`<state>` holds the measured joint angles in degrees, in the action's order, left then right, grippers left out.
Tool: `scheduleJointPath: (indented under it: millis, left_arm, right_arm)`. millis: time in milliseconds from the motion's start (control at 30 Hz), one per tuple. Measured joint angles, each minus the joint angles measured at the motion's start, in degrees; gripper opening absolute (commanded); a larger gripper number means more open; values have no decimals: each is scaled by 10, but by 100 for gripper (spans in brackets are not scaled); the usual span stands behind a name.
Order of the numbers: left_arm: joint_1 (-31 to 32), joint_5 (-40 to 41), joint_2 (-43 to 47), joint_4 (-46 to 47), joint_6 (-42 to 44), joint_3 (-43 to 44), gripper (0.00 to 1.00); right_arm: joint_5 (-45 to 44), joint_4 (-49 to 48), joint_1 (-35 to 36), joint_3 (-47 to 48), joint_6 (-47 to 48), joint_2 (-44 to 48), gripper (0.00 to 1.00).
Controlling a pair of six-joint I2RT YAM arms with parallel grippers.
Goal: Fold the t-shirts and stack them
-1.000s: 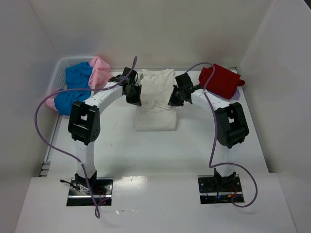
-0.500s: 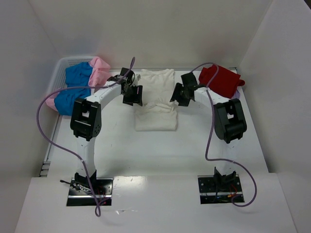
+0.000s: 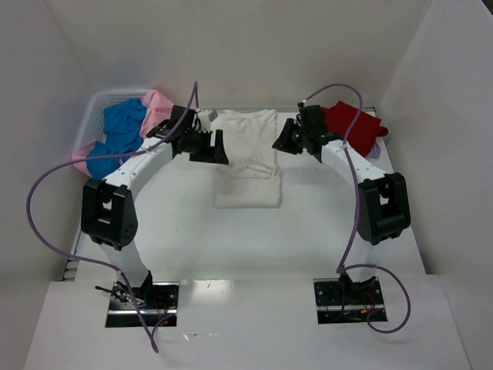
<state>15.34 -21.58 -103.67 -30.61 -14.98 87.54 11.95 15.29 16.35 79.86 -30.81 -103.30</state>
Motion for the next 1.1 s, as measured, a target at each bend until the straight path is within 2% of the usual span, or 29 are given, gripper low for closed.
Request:
scheduleJointPath:
  millis: [133,367,667,867,1100]
  left_arm:
    - [41,-58,45,45,-6,-77,82]
    - [84,-114,27,102,-44,-168,85]
    - [82,-106,-7,173,-90,-179,86]
    - [82,-79,-44,189,-107,-180,86]
    - [82,-59,-62,189,-111,-183,86]
  right_arm:
    - [36,-19,9,-40,9,35,33]
    - [80,-32,66,-77,5,16,34]
    - [86,-45,78,-88,2,-52,34]
    - [74,-43,78,-75,2,-113,33]
    - [37,-32,78,-11,6,-135,34]
